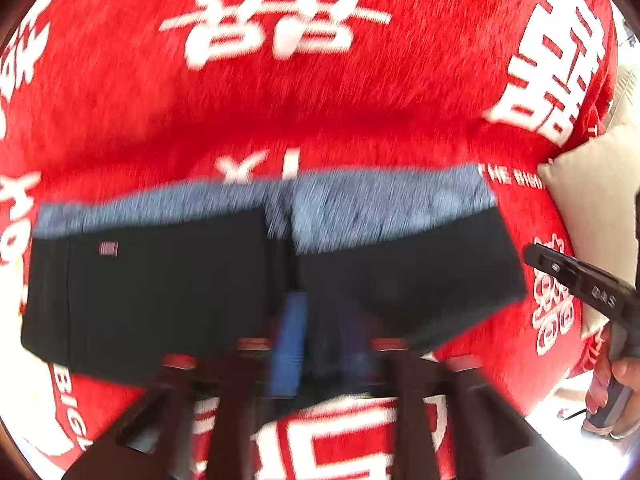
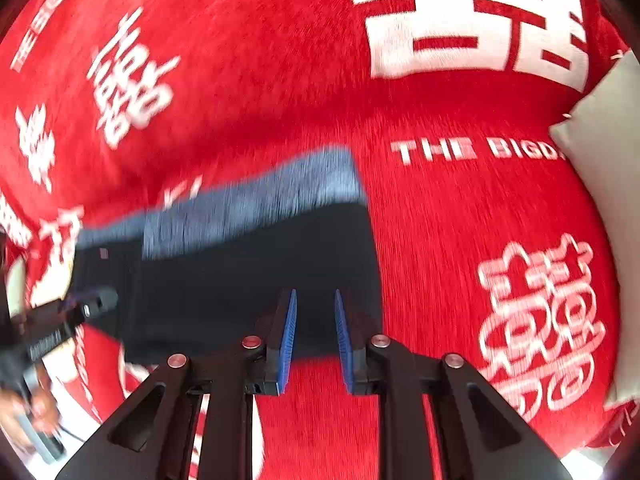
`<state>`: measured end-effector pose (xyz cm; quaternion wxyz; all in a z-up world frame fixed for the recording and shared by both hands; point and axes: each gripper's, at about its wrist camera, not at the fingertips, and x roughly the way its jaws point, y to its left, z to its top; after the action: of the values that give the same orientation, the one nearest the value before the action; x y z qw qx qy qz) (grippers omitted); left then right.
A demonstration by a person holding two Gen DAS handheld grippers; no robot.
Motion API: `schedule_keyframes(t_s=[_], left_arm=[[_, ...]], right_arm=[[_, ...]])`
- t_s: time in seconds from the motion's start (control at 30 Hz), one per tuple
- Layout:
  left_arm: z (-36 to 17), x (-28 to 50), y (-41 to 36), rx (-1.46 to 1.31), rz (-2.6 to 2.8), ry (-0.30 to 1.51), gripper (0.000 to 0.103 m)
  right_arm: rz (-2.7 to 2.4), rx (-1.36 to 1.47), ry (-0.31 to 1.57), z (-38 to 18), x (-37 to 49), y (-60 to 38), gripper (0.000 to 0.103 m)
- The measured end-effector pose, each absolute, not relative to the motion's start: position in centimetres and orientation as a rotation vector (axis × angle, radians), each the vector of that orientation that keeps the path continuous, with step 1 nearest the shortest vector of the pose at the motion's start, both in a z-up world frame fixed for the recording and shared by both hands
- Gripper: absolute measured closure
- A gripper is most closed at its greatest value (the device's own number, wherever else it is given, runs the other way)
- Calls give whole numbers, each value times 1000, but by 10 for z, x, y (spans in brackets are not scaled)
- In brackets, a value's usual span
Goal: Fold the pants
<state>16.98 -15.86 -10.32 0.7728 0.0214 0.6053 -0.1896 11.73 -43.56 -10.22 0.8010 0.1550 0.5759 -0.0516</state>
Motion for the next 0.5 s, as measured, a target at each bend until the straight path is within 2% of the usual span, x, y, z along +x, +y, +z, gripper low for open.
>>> schedule_keyframes(t_s=[0.03,0.1,0.27,0.4,0.5], left_arm=[[-102,177,-165,38,-391,1273,24],[-106,188,-179,53,-386,1234,24],[-148,202,-196,120,-304,1298,24],[-182,200,-192,135,-280,1358,24],[-187,197,-182,80,-282,1348,23]], right_arm=[[-115,327,1239,-105,132,-439,81],[-109,329,1244,-111,154,-442,81],[-86,314,1271,-131,193,-437,81],[-77,267,1304,-152,198,-427,82],[-62,201,1299,-163,199,-420,82]])
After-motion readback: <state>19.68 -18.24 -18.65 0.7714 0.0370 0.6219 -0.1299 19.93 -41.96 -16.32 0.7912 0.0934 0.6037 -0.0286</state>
